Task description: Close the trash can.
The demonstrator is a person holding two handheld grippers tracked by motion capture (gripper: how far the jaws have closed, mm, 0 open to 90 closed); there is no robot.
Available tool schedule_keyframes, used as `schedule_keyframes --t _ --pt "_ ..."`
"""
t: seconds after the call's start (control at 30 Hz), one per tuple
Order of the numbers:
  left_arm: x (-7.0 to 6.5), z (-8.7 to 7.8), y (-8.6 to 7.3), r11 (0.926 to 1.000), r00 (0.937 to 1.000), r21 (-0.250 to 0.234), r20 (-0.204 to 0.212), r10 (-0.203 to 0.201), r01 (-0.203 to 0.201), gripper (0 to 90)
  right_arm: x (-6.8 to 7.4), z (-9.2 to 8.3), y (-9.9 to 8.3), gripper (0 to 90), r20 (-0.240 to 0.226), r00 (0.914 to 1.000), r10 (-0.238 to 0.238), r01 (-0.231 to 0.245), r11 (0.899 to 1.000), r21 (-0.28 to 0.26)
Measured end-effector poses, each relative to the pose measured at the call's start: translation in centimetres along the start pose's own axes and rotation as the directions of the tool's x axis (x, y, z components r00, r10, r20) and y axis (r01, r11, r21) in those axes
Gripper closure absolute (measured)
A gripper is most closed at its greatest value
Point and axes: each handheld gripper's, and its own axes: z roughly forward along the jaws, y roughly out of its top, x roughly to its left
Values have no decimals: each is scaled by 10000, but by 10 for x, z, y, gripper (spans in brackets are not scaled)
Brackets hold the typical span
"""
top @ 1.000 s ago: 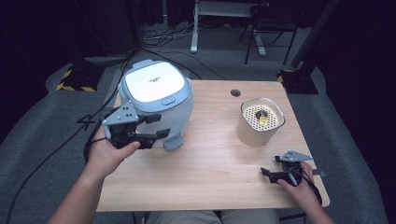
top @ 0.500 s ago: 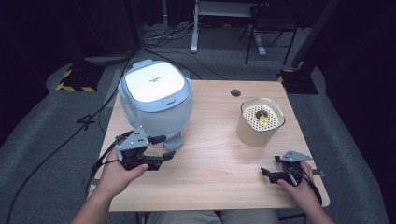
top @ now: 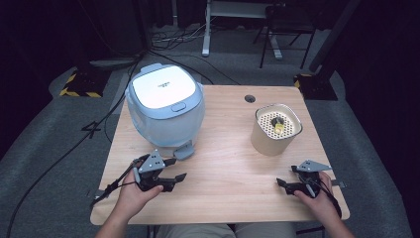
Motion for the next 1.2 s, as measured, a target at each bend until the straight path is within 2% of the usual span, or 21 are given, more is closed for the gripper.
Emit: schedule_keyframes --t 0.2,0.3,0.47,0.67,0.83,0.93,1.03,1.2 --pt "5 12 -13 9990 9998 414 -140 -161 167 355 0 0 0 157 -4 10000 -3 3 10000 0" --pt "7 17 -19 9980 9992 504 -63 -386 388 345 0 0 0 156 -10 10000 -7 7 10000 0" --pt "9 25 -25 9953 9990 893 -288 -354 378 327 0 0 0 156 -11 10000 -9 9 10000 -1" --pt "8 35 -30 9853 9973 1628 -605 -419 512 280 0 0 0 156 -9 10000 -11 11 10000 1" --pt "8 39 -33 9779 9958 2059 -902 -182 365 264 0 0 0 156 -10 10000 -8 8 10000 1" --pt "9 44 -36 9710 9937 2382 -1120 45 225 240 0 0 0 156 -8 10000 -11 11 10000 0" --pt "10 45 -39 9755 9944 2177 -1057 -87 317 213 0 0 0 157 -10 10000 -19 18 10000 -5" --pt "13 45 -39 9749 9962 2214 -872 -59 251 191 0 0 0 156 -9 10000 -18 18 10000 -7"
